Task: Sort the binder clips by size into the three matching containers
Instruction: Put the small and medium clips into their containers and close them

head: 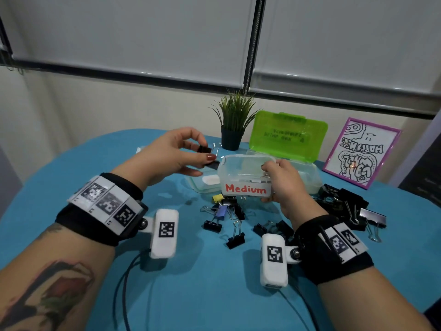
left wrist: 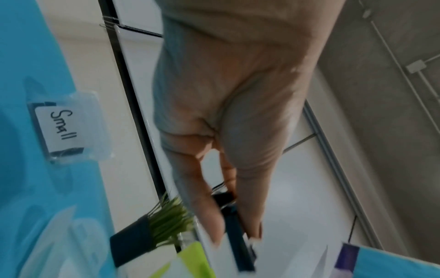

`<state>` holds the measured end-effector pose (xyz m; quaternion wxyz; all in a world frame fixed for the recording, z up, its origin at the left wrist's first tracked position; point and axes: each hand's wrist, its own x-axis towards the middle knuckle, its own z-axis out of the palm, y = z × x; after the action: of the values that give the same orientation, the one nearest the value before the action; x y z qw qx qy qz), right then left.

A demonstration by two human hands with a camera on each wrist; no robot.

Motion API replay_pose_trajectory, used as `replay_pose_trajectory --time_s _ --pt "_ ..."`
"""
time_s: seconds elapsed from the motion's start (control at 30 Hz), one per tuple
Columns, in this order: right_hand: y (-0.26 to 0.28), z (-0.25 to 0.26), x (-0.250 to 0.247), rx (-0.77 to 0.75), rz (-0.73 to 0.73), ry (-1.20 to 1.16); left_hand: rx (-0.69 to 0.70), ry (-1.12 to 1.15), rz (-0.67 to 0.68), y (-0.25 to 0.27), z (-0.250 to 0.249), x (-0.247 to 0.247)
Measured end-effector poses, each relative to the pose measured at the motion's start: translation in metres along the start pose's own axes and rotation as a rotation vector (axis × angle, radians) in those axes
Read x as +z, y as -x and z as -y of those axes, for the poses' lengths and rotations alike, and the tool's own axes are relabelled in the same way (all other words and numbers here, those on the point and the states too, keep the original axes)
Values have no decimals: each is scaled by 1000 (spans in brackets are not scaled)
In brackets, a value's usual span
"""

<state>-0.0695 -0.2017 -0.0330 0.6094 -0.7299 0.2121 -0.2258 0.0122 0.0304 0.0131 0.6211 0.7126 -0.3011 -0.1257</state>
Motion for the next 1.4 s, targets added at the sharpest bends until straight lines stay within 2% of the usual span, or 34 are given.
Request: replay_pose_trajectory --time_s 0.13,0.33,0.47,0.53,0.6,0.67,0.73,0.83,1.23,1.4 --pt "4 3 3 -53 65 -1 137 -142 -51 0 4 21" --pt "9 4 8 -42 140 -57 248 -391 4 -5 17 28" --pt "5 2 6 21 104 -110 297 -446 -106 -9 21 24" --pt "2 1 3 41 50 -139 229 -410 -190 -14 25 21" --pt "-2 -1 0 51 -12 -164 70 -438 -206 -17 30 19" --pt "-6 -2 -3 49 -69 -177 -79 -533 -82 -16 35 19" --pt "-9 -2 -5 48 -109 -183 -154 -624 99 -12 37 20" --pt "-10 -4 -5 54 -113 -193 -170 -698 226 -9 38 25" --pt "-10 -7 -1 77 -73 -202 -225 -702 281 -9 36 27" --pt "-11 -7 -2 66 -70 -200 -241 -812 232 -8 34 23"
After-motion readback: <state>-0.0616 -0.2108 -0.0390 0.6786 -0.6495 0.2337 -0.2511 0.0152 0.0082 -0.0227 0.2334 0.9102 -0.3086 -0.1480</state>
